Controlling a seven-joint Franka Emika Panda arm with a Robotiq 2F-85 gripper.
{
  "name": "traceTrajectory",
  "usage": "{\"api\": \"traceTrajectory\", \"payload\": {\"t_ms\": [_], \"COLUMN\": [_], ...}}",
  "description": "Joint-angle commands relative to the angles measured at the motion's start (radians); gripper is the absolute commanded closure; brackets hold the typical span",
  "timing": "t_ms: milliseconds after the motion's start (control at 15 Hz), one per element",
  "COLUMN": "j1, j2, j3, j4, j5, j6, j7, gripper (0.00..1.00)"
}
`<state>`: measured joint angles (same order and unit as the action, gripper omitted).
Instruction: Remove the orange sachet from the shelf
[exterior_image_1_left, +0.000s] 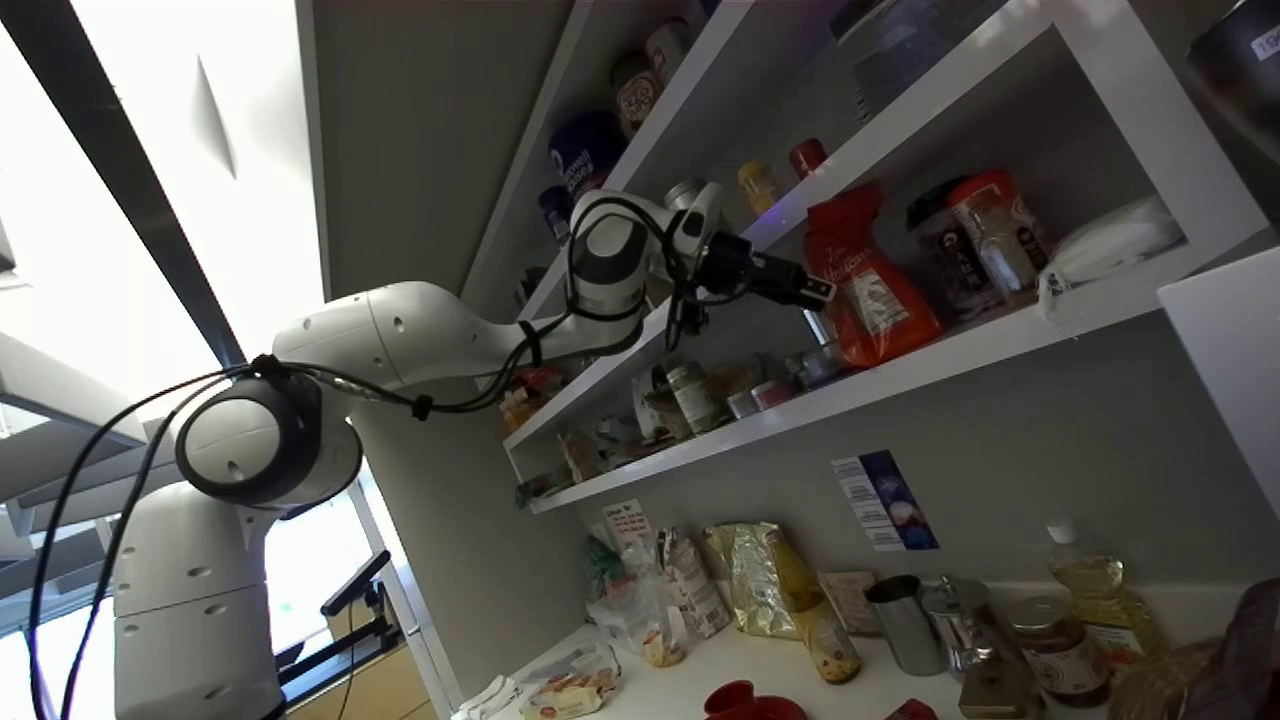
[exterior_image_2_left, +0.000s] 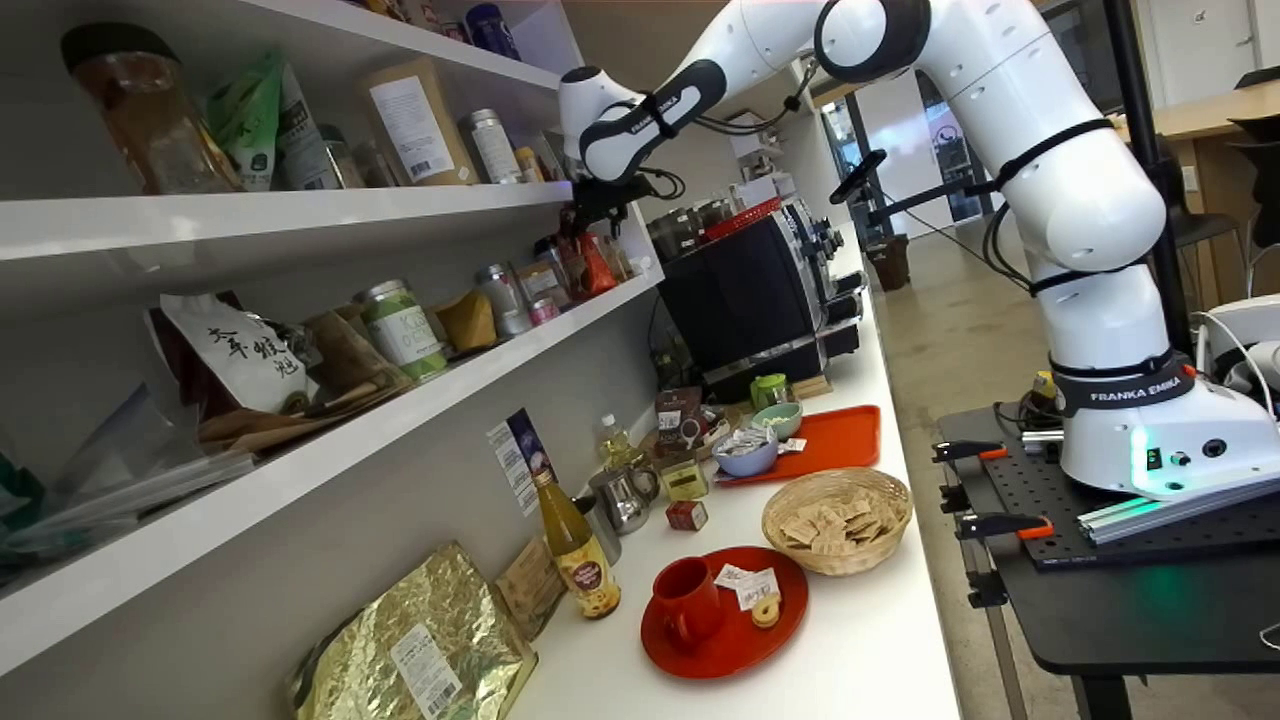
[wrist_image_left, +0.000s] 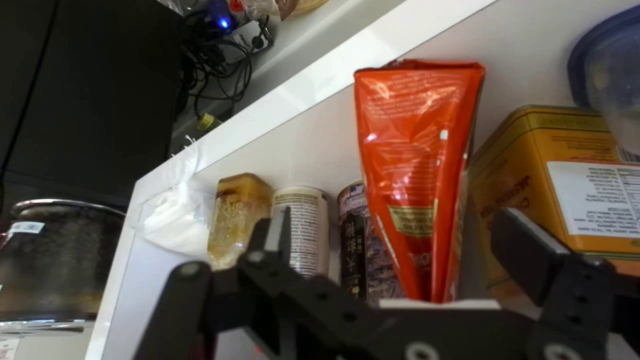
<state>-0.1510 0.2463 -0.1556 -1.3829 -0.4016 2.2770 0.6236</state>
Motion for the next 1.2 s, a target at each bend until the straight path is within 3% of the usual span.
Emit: {"api": "traceTrajectory", "payload": {"t_ms": [0, 267, 333, 467, 1000, 1133], "j1": [-0.003, -0.009, -0.01, -0.01, -0.017, -0.015], "j2": [0.066, 0.09, 0.092, 0.094, 0.083, 0.081], "j3": [0.014, 0.021, 0.02, 0.014, 0.017, 0.017], "j4": [0.071, 0.092, 0.094, 0.097, 0.078, 0.075], "j5": [0.002, 0.002, 0.004, -0.006, -0.006, -0.008], "j6": [0.06, 0.101, 0.102, 0.1, 0.101, 0.101], "j7": [-0.064, -0.129, -0.139, -0.148, -0.237, -0.253], "gripper": [0.0, 0.01, 0.26, 0.27, 0.88, 0.99]}}
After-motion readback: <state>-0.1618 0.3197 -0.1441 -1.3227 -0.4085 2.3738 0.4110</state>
